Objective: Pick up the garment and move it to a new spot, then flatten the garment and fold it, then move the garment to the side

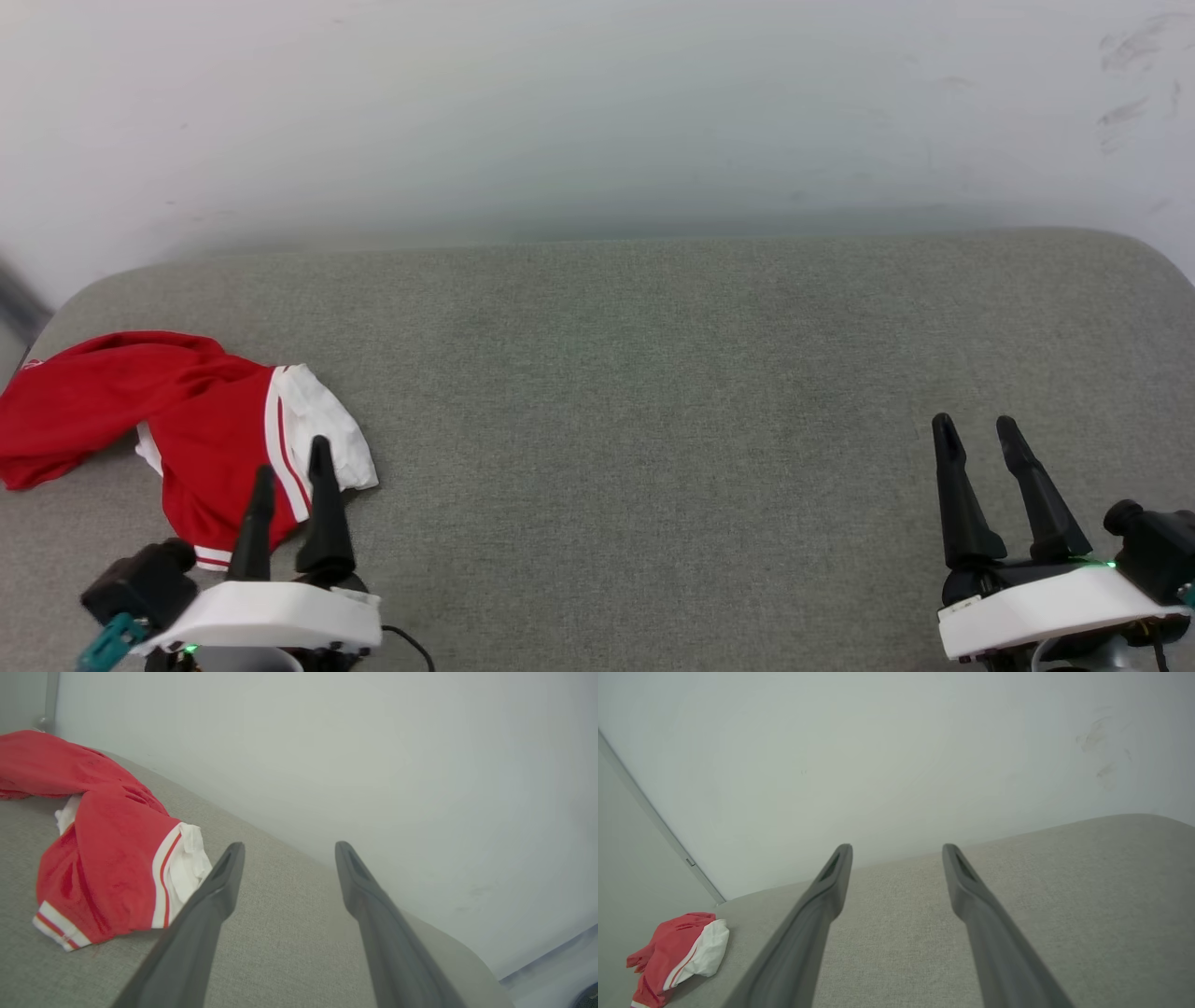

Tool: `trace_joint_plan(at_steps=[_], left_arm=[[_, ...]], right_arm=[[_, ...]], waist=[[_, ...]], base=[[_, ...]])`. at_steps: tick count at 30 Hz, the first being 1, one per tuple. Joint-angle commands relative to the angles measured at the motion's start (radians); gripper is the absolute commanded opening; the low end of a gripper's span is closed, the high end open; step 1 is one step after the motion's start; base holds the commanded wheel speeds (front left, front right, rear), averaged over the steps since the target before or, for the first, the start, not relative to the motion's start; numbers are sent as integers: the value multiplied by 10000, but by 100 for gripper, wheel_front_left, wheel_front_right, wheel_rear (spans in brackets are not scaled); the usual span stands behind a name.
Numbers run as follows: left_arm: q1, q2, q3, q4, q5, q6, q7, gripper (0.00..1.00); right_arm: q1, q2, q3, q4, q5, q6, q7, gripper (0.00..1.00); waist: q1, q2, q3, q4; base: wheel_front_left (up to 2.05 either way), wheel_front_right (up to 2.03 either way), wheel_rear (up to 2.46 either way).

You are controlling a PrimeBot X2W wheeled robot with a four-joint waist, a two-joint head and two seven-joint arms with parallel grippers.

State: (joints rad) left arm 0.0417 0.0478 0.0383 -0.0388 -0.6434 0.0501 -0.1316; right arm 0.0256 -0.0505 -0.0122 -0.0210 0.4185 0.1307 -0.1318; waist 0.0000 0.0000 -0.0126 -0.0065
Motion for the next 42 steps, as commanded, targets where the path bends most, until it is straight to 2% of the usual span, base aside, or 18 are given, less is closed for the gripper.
trace_joint_plan(at_steps=[1, 7, 12, 20, 24, 35, 42], left_arm=[[68, 21, -206, -194, 522, 42, -98, 100], [237, 23, -808, -111, 1771, 95, -256, 100], [287, 281, -1471, -8, 2750, 253, -385, 100], [310, 598, -2204, 154, 3480, 807, -582, 100], [341, 674, -2463, 252, 3712, 920, -675, 100], [483, 590, -2556, 404, 4180, 669, -876, 100], [615, 350, -2204, 460, 4438, 179, -1022, 100]], right_arm=[[35, -2, 59, -186, -421, 0, -99, 100], [124, -1, 68, -187, -1365, 0, -254, 100], [214, 0, 21, -50, -1993, 0, -384, 100], [335, 1, 56, 70, -2974, 0, -574, 100], [340, 1, 69, 89, -3436, 0, -664, 100], [469, 2, 74, 70, -4318, -1, -884, 100], [532, 3, 2, 36, -4330, -1, -1006, 100]], waist=[[0, 0, -11, 6], [0, 0, -50, 22], [0, 0, -67, 4], [0, 0, -100, -37], [0, 0, -122, -52], [0, 0, -160, -46], [0, 0, -183, -65]], base=[[0, 0, 0], [0, 0, 0], [0, 0, 0], [0, 0, 0], [0, 0, 0], [0, 0, 0], [0, 0, 0]])
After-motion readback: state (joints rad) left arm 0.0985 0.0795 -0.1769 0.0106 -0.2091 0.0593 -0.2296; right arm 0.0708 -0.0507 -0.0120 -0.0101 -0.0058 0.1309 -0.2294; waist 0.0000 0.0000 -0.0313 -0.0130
